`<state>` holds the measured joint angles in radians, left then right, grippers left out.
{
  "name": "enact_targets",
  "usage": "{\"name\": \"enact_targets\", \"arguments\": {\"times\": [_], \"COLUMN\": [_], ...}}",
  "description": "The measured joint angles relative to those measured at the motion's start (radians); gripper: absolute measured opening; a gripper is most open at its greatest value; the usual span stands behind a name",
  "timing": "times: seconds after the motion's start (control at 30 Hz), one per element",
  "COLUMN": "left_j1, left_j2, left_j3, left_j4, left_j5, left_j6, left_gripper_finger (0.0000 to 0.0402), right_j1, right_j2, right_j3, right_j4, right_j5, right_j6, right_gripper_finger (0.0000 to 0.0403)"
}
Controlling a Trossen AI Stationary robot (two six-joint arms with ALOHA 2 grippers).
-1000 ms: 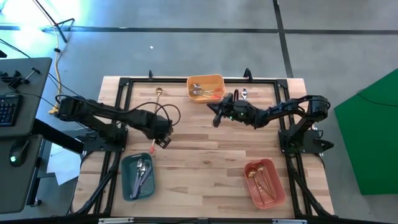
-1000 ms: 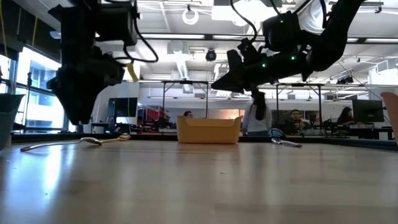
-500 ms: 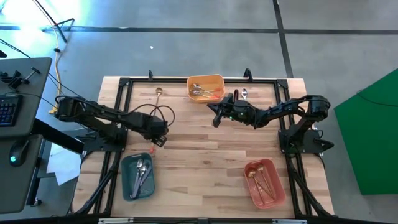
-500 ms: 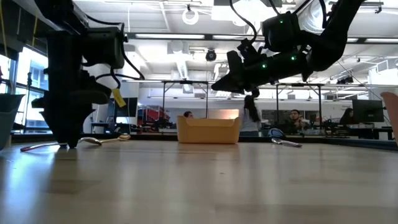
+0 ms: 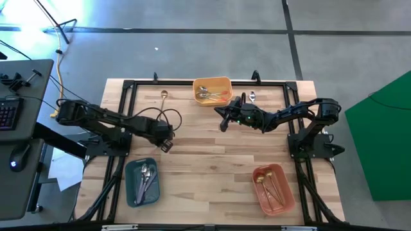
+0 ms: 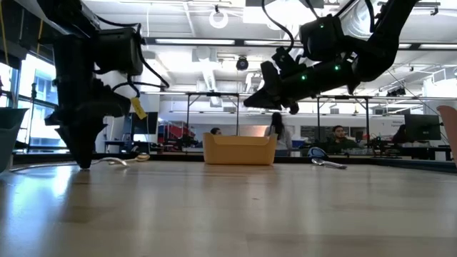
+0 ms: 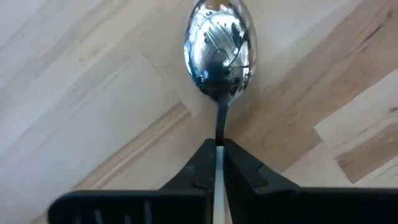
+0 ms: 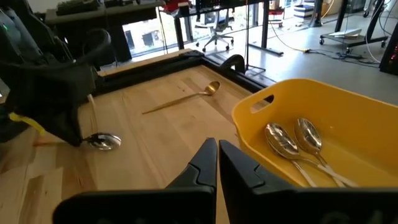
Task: Sort silverware by color (type)
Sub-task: Put the orange spoon into the yellow bin
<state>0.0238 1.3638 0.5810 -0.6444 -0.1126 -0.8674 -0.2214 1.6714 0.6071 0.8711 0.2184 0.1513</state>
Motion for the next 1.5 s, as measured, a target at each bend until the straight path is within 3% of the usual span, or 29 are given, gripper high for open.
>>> {"name": "enact_targets", "arguments": {"times": [0.17, 0.47, 0.8, 1.0, 1.23, 1.33, 1.5], "left_j1": [-0.021, -0.023, 0.049, 0.137, 0.262, 0.305, 0.319], "left_j2": [-0.075, -0.134, -0.135, -0.135, -0.13, -0.119, -0.1], "left_j3": [0.001, 0.001, -0.192, -0.282, -0.292, -0.292, -0.292], "left_j4": [0.063, 0.387, 1.023, 1.343, 1.587, 1.644, 1.703], "left_j5": [-0.013, -0.072, -0.048, -0.008, 0.151, 0.256, 0.319], "left_j6": [-0.018, 0.063, 0.221, 0.356, 0.504, 0.51, 0.516], "left_gripper_finger": [0.0006, 0.0002, 0.0001, 0.0001, 0.0001, 0.0001, 0.0001], "right_j1": [-0.003, -0.01, -0.006, 0.032, 0.124, 0.16, 0.179], "right_j2": [0.0, 0.0, -0.011, -0.011, -0.009, -0.008, -0.008], "right_j3": [0.0, 0.0, 0.0, 0.0, 0.076, 0.117, 0.202], "right_j4": [-0.04, -0.081, -0.112, -0.104, -0.104, -0.105, -0.141], "right_j5": [-0.002, -0.014, -0.166, -0.23, -0.201, -0.196, -0.113], "right_j6": [-0.014, -0.022, -0.047, 0.05, 0.094, 0.076, 0.05], "right_gripper_finger": [0.0, 0.0, 0.0, 0.0004, 0.0061, 0.01, 0.0163]}}
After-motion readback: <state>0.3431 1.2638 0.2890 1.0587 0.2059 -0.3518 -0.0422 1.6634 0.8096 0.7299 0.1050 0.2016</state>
